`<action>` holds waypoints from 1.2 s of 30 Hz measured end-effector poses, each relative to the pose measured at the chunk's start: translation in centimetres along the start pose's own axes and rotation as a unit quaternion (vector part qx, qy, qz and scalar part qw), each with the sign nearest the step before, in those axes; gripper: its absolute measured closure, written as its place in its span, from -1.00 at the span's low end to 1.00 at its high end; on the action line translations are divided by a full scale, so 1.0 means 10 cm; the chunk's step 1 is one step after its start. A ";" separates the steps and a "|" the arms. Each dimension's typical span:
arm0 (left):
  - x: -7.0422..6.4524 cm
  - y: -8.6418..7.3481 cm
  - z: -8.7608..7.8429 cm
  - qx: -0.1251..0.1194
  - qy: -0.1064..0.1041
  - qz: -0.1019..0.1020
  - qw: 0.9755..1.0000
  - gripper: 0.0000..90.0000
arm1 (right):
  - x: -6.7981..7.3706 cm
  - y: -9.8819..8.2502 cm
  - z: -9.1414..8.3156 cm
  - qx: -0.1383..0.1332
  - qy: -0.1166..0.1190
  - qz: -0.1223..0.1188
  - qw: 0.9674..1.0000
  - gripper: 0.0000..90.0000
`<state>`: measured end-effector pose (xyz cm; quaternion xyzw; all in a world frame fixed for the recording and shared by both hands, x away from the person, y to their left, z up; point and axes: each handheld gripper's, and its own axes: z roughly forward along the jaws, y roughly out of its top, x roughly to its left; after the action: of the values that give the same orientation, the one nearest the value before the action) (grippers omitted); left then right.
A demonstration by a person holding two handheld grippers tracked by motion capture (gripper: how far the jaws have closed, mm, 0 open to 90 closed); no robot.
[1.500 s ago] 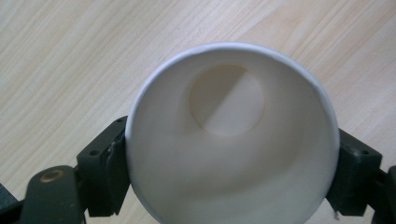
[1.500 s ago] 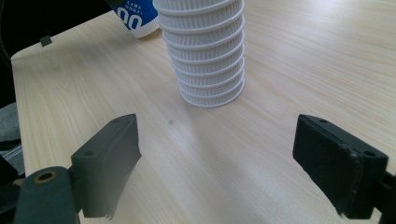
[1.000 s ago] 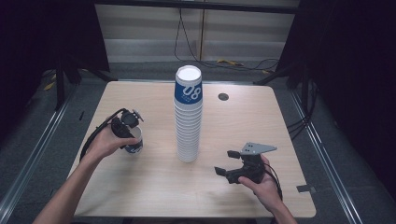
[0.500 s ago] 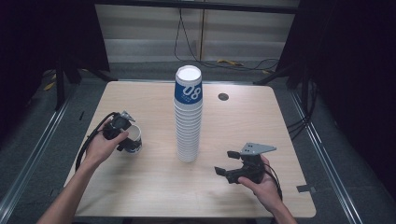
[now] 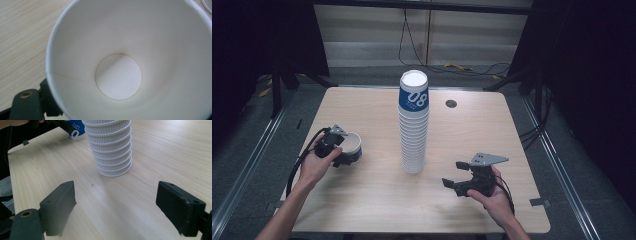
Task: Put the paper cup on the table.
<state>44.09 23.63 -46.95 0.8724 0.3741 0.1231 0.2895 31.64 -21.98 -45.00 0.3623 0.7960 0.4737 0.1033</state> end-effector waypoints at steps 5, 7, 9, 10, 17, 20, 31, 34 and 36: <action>0.00 -0.07 0.00 -0.004 -0.008 -0.011 1.000 -0.65 | 0.00 0.00 0.01 0.001 0.000 -0.001 1.000 -0.65; 0.00 -0.08 -0.02 -0.008 -0.001 -0.007 1.000 -0.65 | 0.00 0.00 0.01 0.001 0.000 0.000 1.000 -0.65; -0.01 -0.11 -0.04 -0.006 -0.005 -0.013 1.000 -0.65 | 0.00 0.00 0.00 0.001 -0.001 -0.001 1.000 -0.65; -0.01 -0.13 -0.04 -0.010 -0.005 -0.016 1.000 -0.65 | 0.00 0.00 0.00 0.001 -0.002 -0.001 1.000 -0.67; -0.04 -0.24 -0.11 -0.005 0.001 -0.033 0.999 -0.65 | -0.02 -0.02 0.01 0.006 -0.011 -0.002 1.000 -0.68; -0.08 -0.28 -0.14 -0.008 -0.011 -0.032 0.999 -0.63 | -0.02 -0.02 0.00 0.006 -0.013 -0.001 1.000 -0.69; -0.36 -0.47 -0.30 -0.029 -0.029 -0.024 0.999 -0.64 | -0.06 -0.04 -0.01 0.007 -0.029 0.009 1.000 -0.69; -0.43 -0.50 -0.36 -0.050 -0.034 -0.024 0.998 -0.64 | -0.06 -0.04 -0.01 0.007 -0.031 0.009 0.999 -0.69; -0.50 -0.52 -0.38 -0.063 -0.028 -0.023 0.997 -0.64 | -0.06 -0.04 -0.01 0.007 -0.032 0.011 0.999 -0.69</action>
<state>36.01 24.44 -46.96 0.8466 0.3773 0.1157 0.3571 31.80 -22.59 -45.38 0.3869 0.7913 0.4578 0.1207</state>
